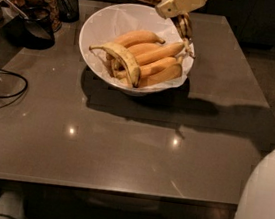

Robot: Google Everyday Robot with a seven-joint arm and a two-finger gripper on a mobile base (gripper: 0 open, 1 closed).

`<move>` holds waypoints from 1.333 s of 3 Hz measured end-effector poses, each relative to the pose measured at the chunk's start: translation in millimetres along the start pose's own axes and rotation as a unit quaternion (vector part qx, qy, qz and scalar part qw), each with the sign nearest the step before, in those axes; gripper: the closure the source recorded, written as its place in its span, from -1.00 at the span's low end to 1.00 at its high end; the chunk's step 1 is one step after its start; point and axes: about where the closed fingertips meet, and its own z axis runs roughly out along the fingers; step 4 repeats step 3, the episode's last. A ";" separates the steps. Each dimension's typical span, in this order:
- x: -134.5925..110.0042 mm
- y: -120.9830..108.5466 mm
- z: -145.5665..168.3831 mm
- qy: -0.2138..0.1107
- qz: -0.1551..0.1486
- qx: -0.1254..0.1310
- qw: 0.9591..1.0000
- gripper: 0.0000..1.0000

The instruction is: Pick banana from white bowl

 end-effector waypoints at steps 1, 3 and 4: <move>-2.4 17.4 6.8 0.011 -0.001 -0.015 1.000 1.00; -0.7 74.4 11.8 0.019 0.013 -0.041 0.999 1.00; -0.7 74.4 11.8 0.019 0.013 -0.041 0.999 1.00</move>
Offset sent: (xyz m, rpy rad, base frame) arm -0.1087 -0.0010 -0.0290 -0.0989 0.1199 0.0971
